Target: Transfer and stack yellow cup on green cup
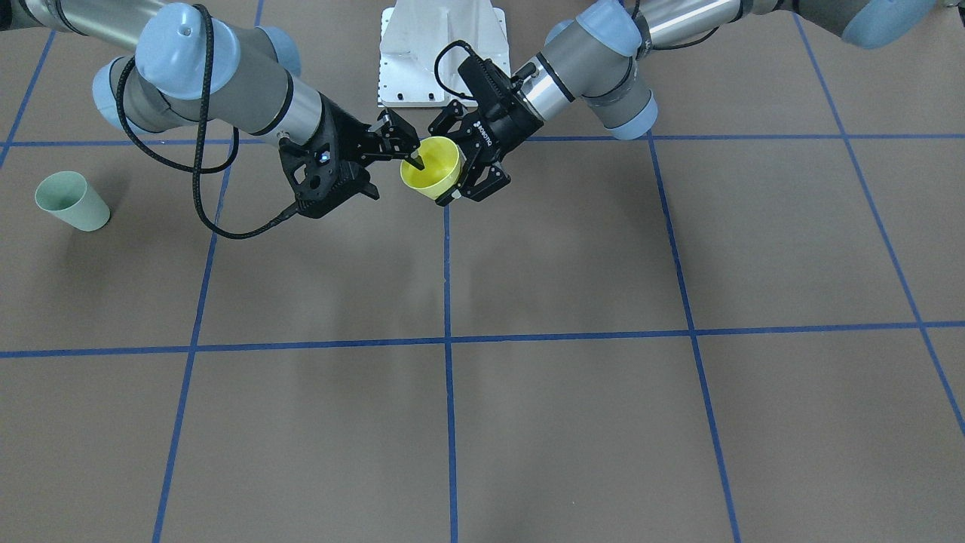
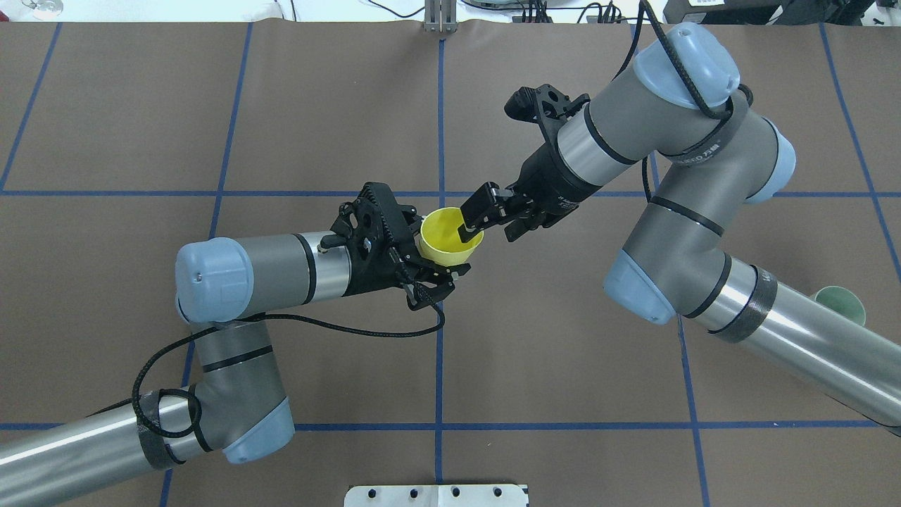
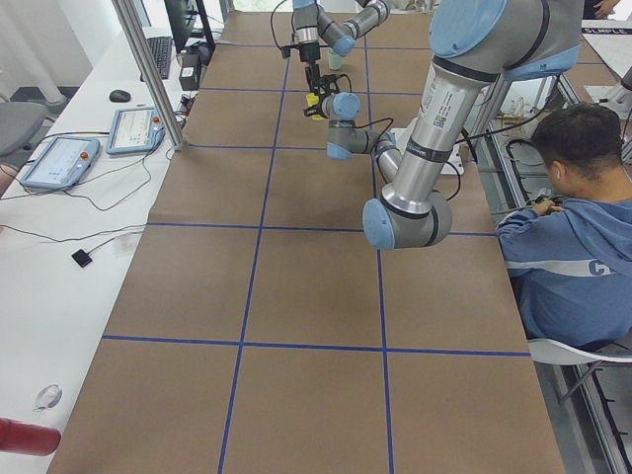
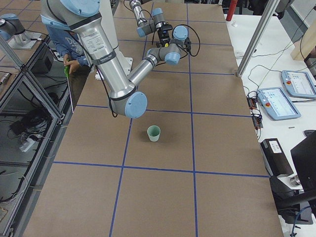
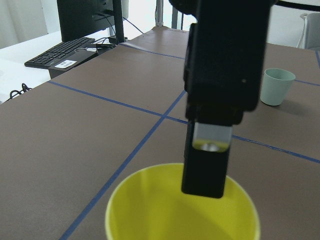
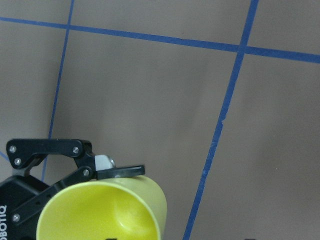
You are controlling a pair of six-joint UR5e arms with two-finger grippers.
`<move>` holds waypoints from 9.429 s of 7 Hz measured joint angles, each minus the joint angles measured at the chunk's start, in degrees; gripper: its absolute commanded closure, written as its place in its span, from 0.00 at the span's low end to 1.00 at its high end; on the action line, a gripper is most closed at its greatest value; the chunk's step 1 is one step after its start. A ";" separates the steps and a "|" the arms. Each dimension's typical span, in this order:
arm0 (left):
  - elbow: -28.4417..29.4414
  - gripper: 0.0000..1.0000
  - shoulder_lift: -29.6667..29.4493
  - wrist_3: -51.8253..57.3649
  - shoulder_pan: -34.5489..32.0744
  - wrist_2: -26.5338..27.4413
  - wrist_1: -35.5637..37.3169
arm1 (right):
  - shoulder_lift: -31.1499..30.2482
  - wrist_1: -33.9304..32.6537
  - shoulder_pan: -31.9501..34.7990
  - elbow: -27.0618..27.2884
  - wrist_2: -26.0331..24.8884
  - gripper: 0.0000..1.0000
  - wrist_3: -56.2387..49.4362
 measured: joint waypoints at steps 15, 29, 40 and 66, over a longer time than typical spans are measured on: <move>-0.76 0.00 -0.93 -4.75 1.47 1.05 -1.10 | -6.81 0.10 9.10 3.70 7.67 1.00 4.17; 1.14 0.00 3.07 -6.86 1.63 10.88 -1.18 | -54.04 -0.29 21.75 16.43 -9.41 1.00 -6.04; 0.90 0.00 3.44 -7.90 1.32 11.06 -0.74 | -54.10 0.52 21.80 14.66 -7.56 0.00 -6.09; -23.24 0.00 56.27 21.01 -66.70 -38.69 58.73 | -39.98 -24.69 44.95 3.63 -3.74 0.00 -50.20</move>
